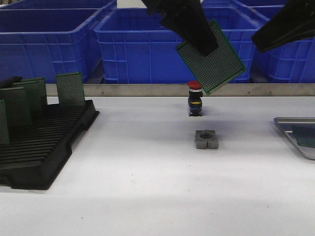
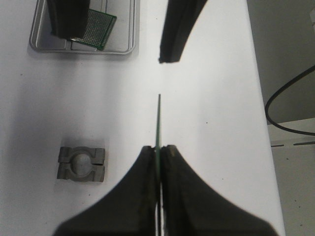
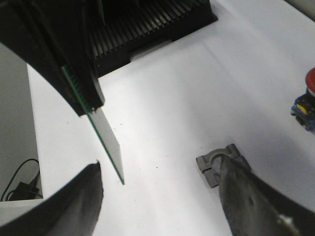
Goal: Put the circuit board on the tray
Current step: 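Close the right gripper on the second board's edge beside the left gripper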
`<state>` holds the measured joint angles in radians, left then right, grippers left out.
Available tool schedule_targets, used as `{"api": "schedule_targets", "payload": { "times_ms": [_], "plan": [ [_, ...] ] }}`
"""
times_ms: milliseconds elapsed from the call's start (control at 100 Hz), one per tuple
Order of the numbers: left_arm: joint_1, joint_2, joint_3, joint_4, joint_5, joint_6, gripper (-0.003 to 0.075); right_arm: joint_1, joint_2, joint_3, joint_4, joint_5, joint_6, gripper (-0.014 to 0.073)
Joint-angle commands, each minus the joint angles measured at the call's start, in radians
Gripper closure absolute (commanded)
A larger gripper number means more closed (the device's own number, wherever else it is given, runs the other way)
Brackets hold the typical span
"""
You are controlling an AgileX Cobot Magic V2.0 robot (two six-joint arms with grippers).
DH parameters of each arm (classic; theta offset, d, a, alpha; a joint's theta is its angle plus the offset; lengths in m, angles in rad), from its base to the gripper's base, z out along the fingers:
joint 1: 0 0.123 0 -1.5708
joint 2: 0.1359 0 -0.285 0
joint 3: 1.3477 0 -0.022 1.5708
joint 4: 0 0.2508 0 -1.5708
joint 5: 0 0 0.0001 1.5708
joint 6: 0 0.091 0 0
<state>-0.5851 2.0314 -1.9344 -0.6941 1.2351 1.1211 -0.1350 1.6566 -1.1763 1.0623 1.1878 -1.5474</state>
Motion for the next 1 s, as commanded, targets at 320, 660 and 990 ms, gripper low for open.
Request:
{"api": "schedule_targets", "payload": {
  "times_ms": [320,660,990],
  "plan": [
    [-0.007,-0.055,-0.029,-0.060,0.039,-0.007,0.0738,0.079,-0.016,-0.027,0.046,0.118,-0.020,0.0075],
    [-0.007,-0.055,-0.029,-0.062,0.039,-0.009,0.0738,0.134,-0.005,-0.027,0.053,0.100,-0.019,0.0075],
    [-0.007,-0.055,-0.029,-0.064,0.039,-0.009,0.0738,0.168,-0.005,-0.027,0.054,0.092,-0.016,0.0098]
  ]
}}
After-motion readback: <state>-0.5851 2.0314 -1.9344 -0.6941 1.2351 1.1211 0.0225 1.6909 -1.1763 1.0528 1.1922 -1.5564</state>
